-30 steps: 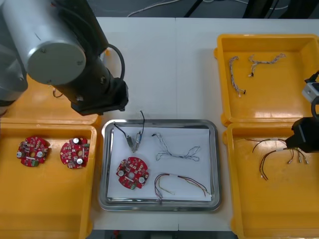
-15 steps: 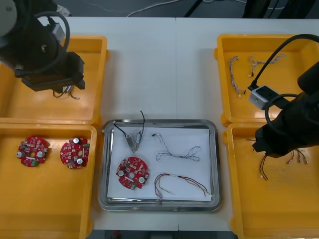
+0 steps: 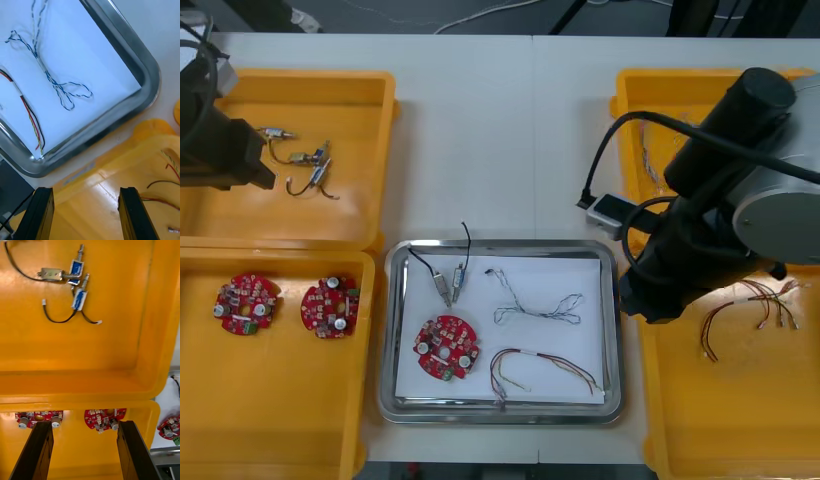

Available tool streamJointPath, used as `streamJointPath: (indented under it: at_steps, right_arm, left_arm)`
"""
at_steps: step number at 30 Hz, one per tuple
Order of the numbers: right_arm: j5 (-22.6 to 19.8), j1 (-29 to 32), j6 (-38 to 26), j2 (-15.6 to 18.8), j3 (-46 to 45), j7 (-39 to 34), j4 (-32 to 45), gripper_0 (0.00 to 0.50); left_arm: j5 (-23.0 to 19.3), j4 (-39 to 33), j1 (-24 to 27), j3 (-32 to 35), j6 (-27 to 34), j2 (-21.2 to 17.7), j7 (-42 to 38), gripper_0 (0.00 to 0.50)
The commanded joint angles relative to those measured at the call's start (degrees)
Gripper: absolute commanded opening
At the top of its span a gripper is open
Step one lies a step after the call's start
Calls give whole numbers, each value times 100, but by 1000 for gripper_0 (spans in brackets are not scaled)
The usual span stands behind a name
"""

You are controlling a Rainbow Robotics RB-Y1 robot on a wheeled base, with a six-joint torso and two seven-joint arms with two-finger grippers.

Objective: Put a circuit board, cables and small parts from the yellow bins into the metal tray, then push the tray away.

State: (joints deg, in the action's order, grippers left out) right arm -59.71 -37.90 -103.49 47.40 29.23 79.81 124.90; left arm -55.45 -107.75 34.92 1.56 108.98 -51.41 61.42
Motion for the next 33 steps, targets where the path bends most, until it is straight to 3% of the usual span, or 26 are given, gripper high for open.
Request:
streamJointPath:
  at_steps: [1, 10, 25, 33]
  right_arm:
    - [250, -631, 75, -345, 794, 457, -106, 500]
    - [918, -1071, 75, -846, 1911, 457, -185, 500]
    - [1129, -1361, 145, -1769, 2930, 457, -958, 500]
    - [1243, -1369, 171, -2094, 3264, 413, -1134, 500]
  left_arm:
    - [87, -44, -513, 583, -105, -282, 468, 500]
    - [263, -299, -1022, 890, -298, -282, 600, 500]
    - [386, -325, -1225, 908, -588, -273, 661, 500]
    - [395, -325, -1312, 908, -676, -273, 670, 500]
